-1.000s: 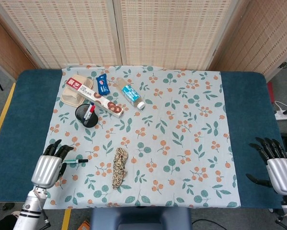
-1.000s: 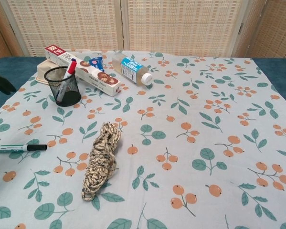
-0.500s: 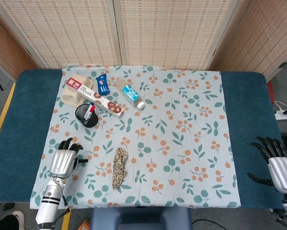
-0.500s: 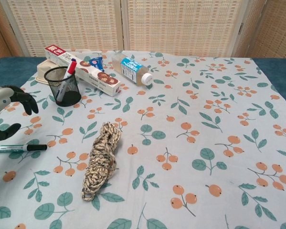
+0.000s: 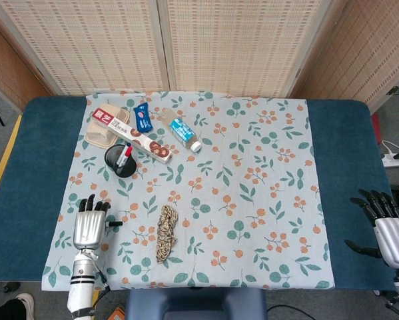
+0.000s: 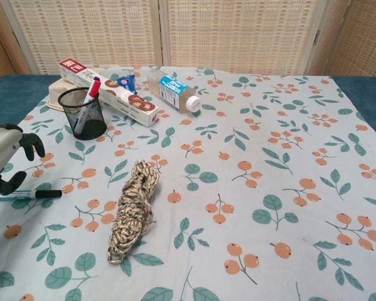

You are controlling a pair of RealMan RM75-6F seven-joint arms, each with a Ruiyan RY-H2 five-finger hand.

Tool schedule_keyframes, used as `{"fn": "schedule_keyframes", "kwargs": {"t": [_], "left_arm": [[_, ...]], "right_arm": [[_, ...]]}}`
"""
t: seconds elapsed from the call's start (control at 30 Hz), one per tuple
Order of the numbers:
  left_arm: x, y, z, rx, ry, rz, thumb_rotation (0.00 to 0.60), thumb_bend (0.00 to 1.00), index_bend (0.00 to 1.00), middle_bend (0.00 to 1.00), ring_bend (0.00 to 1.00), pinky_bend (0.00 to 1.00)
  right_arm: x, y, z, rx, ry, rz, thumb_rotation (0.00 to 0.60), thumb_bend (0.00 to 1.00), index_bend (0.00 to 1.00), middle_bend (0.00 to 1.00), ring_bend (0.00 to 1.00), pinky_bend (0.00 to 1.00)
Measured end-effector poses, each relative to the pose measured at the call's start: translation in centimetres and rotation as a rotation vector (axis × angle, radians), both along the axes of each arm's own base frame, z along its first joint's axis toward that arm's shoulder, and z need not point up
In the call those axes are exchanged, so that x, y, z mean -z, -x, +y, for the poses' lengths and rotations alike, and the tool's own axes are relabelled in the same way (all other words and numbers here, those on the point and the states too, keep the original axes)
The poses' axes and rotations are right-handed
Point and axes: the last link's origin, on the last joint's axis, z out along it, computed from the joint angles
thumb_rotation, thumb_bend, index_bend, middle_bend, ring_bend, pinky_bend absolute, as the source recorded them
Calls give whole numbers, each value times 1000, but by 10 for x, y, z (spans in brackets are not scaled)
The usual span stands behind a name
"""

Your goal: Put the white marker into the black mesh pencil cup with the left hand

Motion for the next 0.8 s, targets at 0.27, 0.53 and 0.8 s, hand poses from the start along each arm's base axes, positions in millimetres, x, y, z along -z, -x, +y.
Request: {"fn": "schedule_keyframes", "kwargs": {"t": [0.27, 0.53, 0.8], "left_arm": [[8, 5, -5, -46, 5, 11, 600, 426, 347, 328, 108, 167], [21, 8, -7, -59, 23, 27, 600, 428, 319, 256, 52, 156], [32, 10, -10, -65, 37, 41, 600, 428, 314, 260, 44, 156]], "right_arm": [[-1, 1, -1, 3, -1, -8, 600, 0, 216, 87, 47, 0], [-2, 2, -1, 6, 3, -11, 600, 0, 246, 87, 47, 0], [-2, 2, -2, 10, 1, -13, 600, 0, 252, 87, 47, 0]]}}
